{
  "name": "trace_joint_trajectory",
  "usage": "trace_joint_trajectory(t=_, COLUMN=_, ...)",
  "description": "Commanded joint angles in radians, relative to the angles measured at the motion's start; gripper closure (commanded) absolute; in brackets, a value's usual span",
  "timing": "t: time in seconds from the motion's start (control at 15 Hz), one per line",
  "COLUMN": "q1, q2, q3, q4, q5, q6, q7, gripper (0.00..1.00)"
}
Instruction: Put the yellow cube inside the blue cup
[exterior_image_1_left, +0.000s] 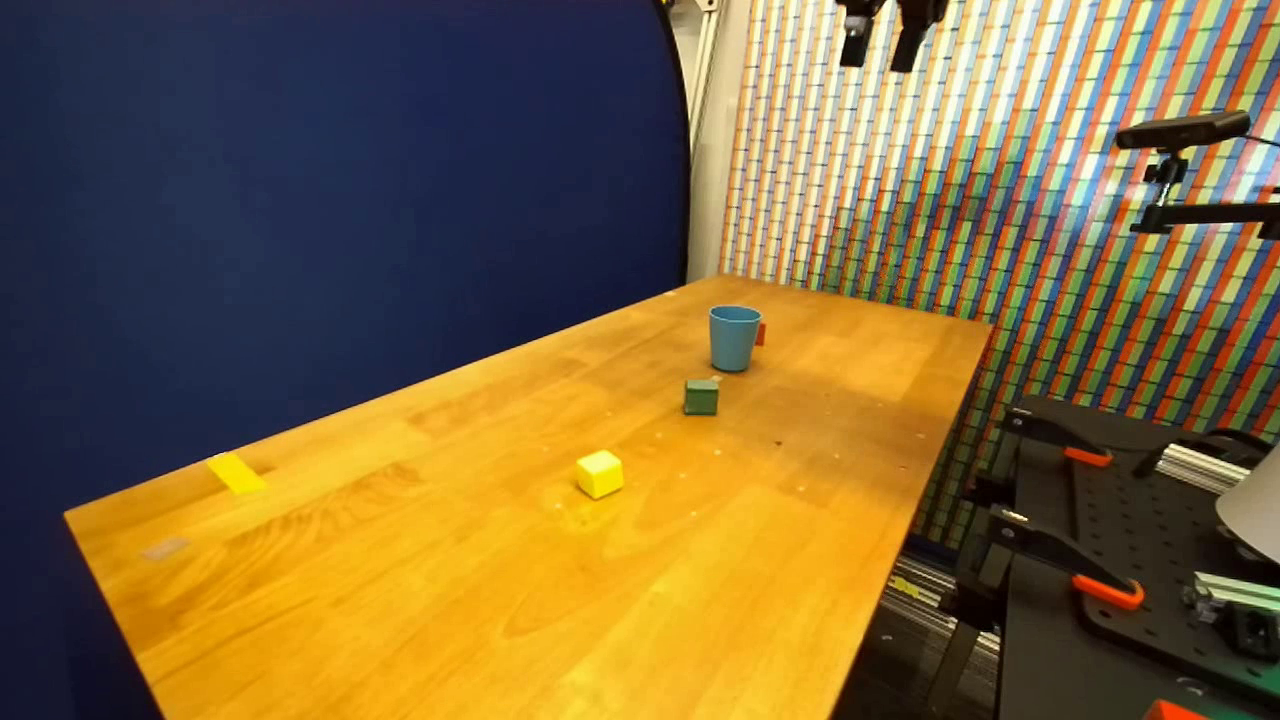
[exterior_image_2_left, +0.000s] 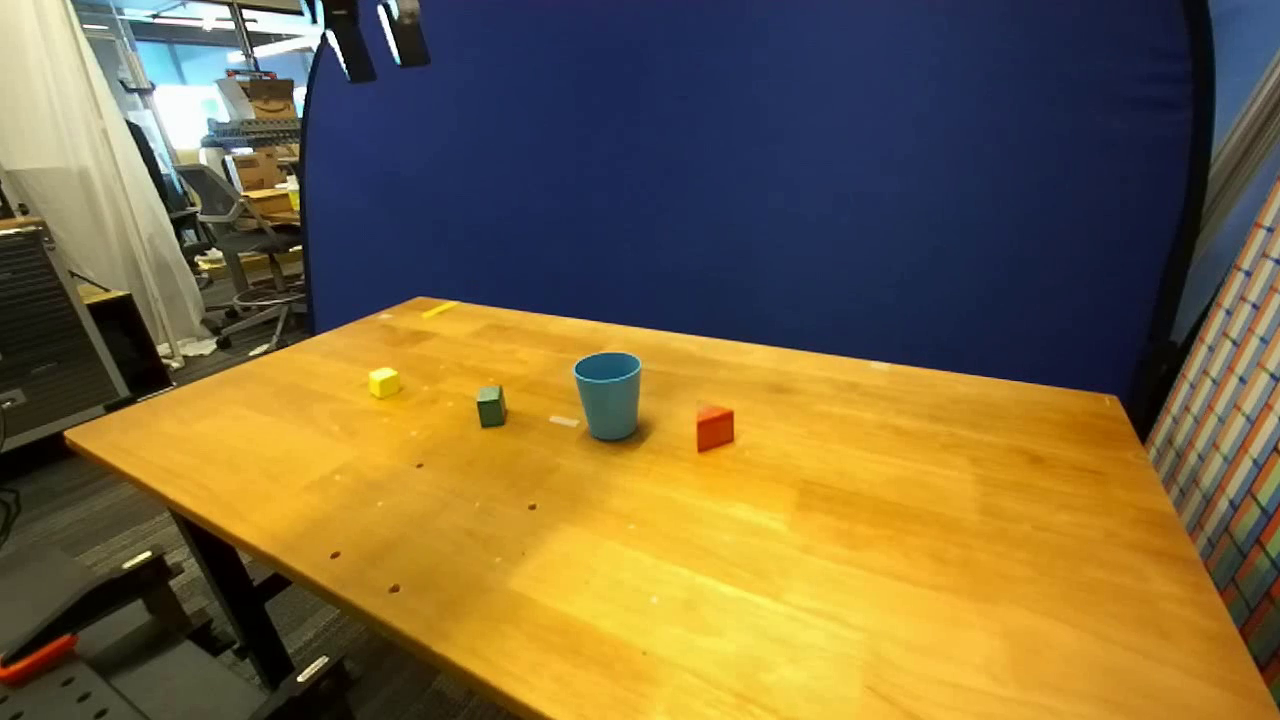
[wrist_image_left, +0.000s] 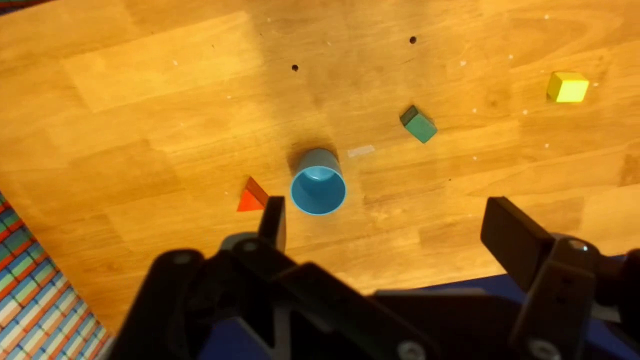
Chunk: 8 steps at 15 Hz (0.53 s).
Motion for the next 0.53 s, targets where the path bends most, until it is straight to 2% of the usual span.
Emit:
trace_joint_trajectory(t=0.0, q1=0.065, q2=0.154, q3=0.004, q4=-0.032, q5=0.098, q6=0.244, q7=-0.007, gripper=0.0)
trace_joint_trajectory(t=0.27, q1=0.176, q2=0.403, q3=0.034, q4=-0.017, q5=0.247, q6=0.447, q7=-0.08, gripper=0.0)
trace_joint_trajectory(t=0.47, q1=0.232, q2=0.594, q3=0.076, q4=0.049, q5=0.34, q6=0.534, q7=-0.145, gripper=0.0)
